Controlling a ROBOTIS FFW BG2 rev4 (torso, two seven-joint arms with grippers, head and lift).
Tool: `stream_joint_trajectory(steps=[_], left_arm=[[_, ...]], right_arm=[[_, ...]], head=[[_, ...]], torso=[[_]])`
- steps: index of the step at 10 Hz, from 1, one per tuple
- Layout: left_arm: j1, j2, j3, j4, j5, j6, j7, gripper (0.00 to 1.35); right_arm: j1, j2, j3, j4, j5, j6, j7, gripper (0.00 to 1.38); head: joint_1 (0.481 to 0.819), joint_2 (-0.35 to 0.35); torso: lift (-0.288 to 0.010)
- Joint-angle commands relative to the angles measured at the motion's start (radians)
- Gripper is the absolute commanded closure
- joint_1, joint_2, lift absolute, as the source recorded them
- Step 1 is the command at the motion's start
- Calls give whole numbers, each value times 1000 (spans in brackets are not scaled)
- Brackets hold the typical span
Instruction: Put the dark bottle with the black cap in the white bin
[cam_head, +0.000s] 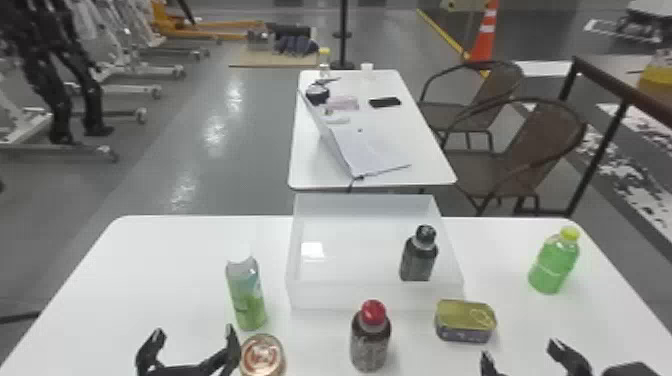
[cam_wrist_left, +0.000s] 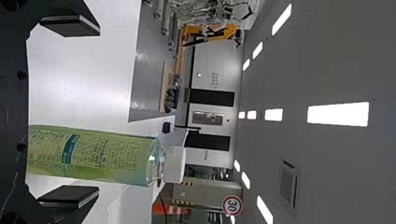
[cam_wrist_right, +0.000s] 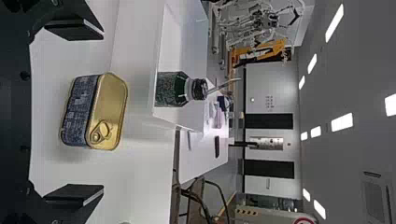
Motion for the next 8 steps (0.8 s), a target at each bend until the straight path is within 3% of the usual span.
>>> stream_joint_trajectory(steps=[1,8], left_arm=[[-2,-3,0,0,1,3,-1,107],[-1,-3,0,-5,-2,11,-1,107]], right_arm=[[-9,1,2,10,4,0,1,136],[-10,10,2,9,17,6,0,136]], head=[[549,0],[549,0]], torso=[[-100],[-100]])
